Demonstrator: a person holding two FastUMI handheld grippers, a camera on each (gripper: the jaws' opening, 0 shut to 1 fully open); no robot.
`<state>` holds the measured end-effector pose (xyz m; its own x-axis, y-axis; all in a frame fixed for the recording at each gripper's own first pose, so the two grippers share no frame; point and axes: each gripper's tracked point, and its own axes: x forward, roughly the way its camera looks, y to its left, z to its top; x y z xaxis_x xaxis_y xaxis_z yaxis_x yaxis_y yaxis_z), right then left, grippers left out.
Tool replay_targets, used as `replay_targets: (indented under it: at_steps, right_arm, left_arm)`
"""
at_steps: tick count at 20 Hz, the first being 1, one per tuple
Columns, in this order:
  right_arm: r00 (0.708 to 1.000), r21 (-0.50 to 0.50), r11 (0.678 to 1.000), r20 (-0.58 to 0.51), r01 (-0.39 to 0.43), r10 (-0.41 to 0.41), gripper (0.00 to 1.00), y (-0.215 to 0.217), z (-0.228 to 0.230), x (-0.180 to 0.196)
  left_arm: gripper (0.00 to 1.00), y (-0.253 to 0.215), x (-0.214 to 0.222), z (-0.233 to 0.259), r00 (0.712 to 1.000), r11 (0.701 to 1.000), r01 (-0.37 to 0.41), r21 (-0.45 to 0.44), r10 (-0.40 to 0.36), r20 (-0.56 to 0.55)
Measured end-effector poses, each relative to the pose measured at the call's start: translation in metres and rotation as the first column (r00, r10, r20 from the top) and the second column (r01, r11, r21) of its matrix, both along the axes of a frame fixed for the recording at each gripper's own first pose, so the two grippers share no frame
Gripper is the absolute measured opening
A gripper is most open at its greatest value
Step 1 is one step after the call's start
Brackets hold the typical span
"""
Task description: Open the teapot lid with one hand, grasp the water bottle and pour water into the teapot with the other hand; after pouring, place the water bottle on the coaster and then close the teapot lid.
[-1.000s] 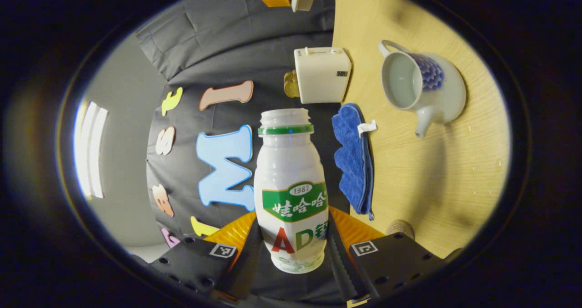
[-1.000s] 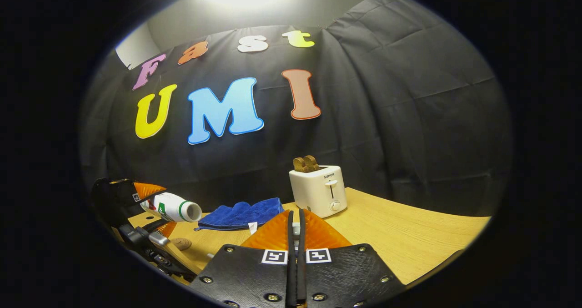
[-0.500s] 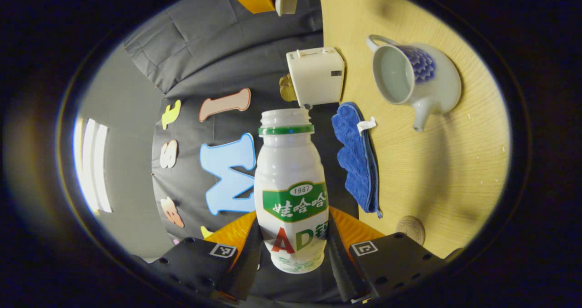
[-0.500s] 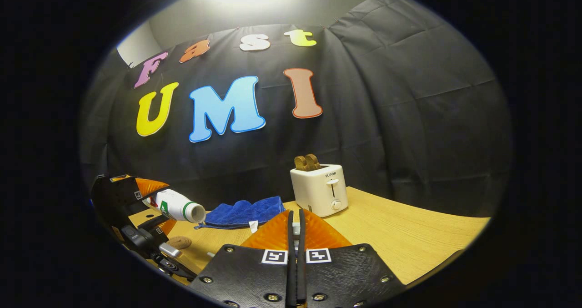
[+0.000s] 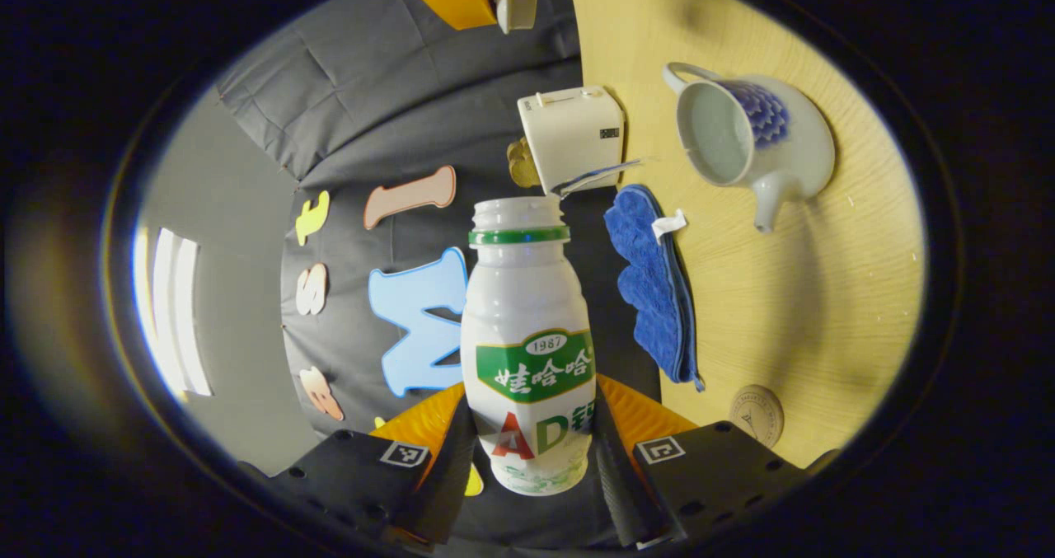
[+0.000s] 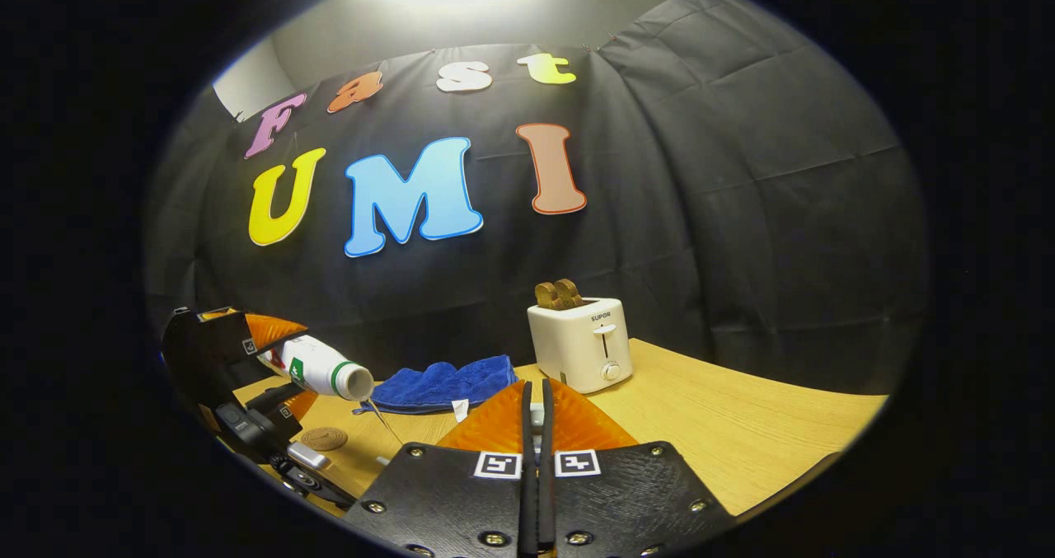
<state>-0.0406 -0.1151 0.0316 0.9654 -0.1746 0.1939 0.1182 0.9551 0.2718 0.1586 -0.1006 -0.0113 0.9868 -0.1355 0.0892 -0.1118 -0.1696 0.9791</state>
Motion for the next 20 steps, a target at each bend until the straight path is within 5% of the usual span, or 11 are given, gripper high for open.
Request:
replay_targets:
  at_steps: [13,17,20]
  right_arm:
    - [1.0,-0.003,1.0,0.005,-0.002,0.002,0.0,0.0002,0.0013,-0.0011]
    - [1.0,0.002,1.0,0.007,-0.001,0.001,0.0,-0.0004,0.002,-0.0004]
    - [1.0,0.001,1.0,0.006,-0.004,0.004,0.0,0.0004,0.0009,-0.0004]
  left_arm:
    - [0.81,-0.0035,0.0008,0.0052,1.0,0.997,0.017,0.075,-0.017,0.012]
    - [0.72,-0.002,0.0011,0.0069,1.0,0.995,0.017,0.103,-0.019,0.017]
    - [0.81,-0.0018,0.0017,0.0092,1.0,0.993,0.018,0.121,-0.021,0.019]
